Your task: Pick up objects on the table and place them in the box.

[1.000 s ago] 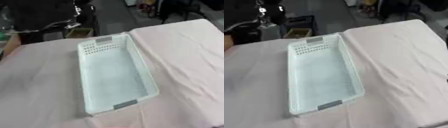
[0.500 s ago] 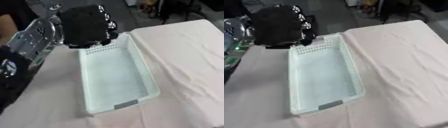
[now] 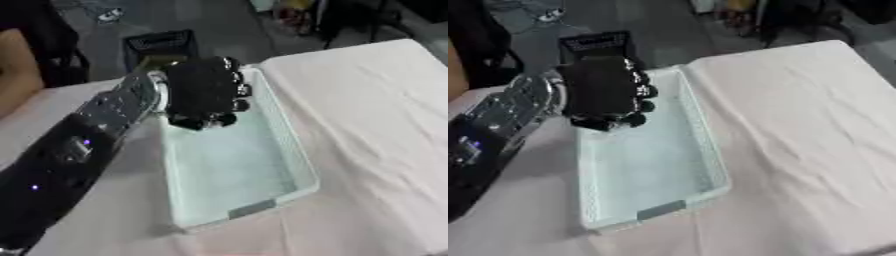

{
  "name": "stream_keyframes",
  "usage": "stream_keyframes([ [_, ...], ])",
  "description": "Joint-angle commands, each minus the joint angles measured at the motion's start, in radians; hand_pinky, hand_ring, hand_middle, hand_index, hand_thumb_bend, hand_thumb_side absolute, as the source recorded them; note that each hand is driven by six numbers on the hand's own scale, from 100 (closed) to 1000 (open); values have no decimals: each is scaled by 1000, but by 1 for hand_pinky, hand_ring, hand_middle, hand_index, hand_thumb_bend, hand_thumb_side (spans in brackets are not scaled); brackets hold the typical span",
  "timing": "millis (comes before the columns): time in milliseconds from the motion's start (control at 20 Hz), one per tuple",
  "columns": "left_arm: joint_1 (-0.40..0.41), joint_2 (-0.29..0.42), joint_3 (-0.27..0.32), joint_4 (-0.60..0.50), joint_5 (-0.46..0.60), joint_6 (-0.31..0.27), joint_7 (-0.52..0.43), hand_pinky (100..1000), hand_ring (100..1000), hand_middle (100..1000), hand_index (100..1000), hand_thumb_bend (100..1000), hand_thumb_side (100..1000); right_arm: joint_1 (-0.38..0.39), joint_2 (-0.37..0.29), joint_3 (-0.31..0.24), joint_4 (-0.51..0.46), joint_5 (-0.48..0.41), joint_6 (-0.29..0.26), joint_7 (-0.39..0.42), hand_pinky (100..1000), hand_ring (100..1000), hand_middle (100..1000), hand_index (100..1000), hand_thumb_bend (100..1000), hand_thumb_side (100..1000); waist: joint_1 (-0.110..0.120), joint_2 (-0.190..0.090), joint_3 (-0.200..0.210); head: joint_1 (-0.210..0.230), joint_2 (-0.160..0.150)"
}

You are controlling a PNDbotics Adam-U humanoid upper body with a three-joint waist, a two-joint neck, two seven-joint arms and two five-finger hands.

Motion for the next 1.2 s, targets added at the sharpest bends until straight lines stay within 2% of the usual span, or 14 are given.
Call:
stream_keyframes([
  [50,3,0,-4,39,-35,-17,-21,810,905,886,956,1000,883,-12,-14,-6,-8,-3,-1,-1,308,413,466,685,100,696,-5,-7,-1,1,-14],
  [400,9,2,-1,50,-10,-22,-15,826,928,912,967,1000,1000,-13,-13,-7,-8,-2,0,-2,308,413,466,685,100,697,-6,-7,3,0,-15],
  [750,10,17,10,12,32,-15,-20,825,927,910,964,1000,987,-13,-14,-8,-8,-1,0,-2,308,413,466,685,100,697,-6,-8,7,-1,-18],
  [850,22,41,29,-23,82,-1,-9,816,912,899,952,1000,970,-12,-14,-9,-8,0,1,-3,308,413,466,685,100,697,-6,-7,10,-4,-20],
  [950,51,81,65,-74,204,28,23,805,882,875,929,1000,939,-11,-15,-11,-7,1,1,-5,308,413,466,685,100,697,-6,-6,14,-9,-23],
  [1050,96,132,124,-131,414,91,51,804,868,867,916,1000,868,-9,-16,-14,-6,3,2,-6,309,413,466,685,100,697,-6,-4,20,-17,-26],
  [1100,117,158,155,-163,535,128,49,808,873,868,922,1000,901,-9,-17,-15,-6,4,3,-8,309,413,466,685,100,697,-6,-4,22,-20,-27],
  [1150,136,177,187,-194,642,166,40,781,844,853,895,963,835,-8,-17,-17,-6,4,3,-9,308,413,466,685,100,698,-6,-3,26,-24,-28],
  [1200,164,201,236,-230,770,214,53,774,839,853,895,905,834,-7,-17,-19,-6,5,4,-11,308,413,466,685,100,697,-6,-3,31,-29,-30],
])
